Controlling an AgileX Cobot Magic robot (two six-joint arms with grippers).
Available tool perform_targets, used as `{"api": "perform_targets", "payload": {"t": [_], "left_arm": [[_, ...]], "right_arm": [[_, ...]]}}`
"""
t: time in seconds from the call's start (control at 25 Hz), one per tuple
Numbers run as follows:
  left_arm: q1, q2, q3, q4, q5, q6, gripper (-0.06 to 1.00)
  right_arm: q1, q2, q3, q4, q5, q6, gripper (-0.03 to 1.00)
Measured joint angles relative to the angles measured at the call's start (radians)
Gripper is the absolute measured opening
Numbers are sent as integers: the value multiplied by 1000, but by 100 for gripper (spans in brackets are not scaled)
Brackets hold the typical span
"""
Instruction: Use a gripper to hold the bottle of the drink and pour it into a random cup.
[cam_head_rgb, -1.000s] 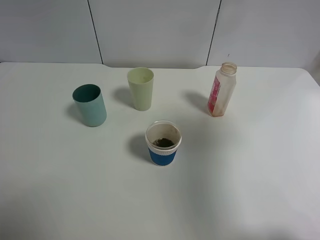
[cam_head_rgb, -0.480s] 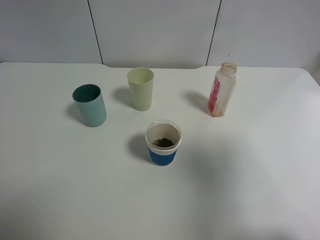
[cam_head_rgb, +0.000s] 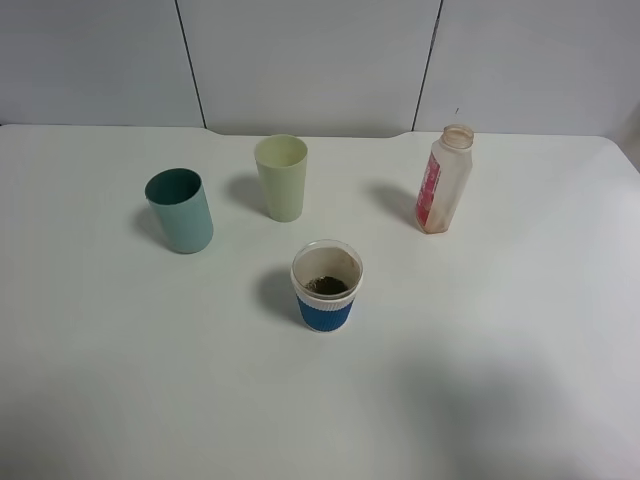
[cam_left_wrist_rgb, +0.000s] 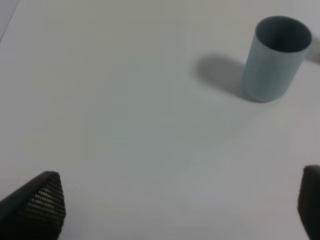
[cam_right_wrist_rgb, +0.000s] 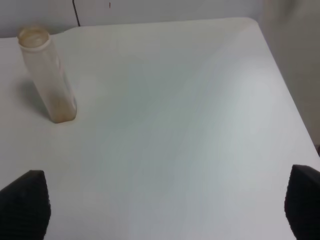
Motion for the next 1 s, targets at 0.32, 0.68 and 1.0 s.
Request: {"api": "perform_targets", "payload": {"t": [0.32,0.68,1.0], "left_arm": [[0,0,0,0,0,0,93],[0,0,0,0,0,0,93],[0,0,0,0,0,0,93]], "right_arm": [[0,-61,10,7,55,-10,92],[0,-61,130,60,-20,-95,92],[0,-61,130,36,-26,-66,92]]}}
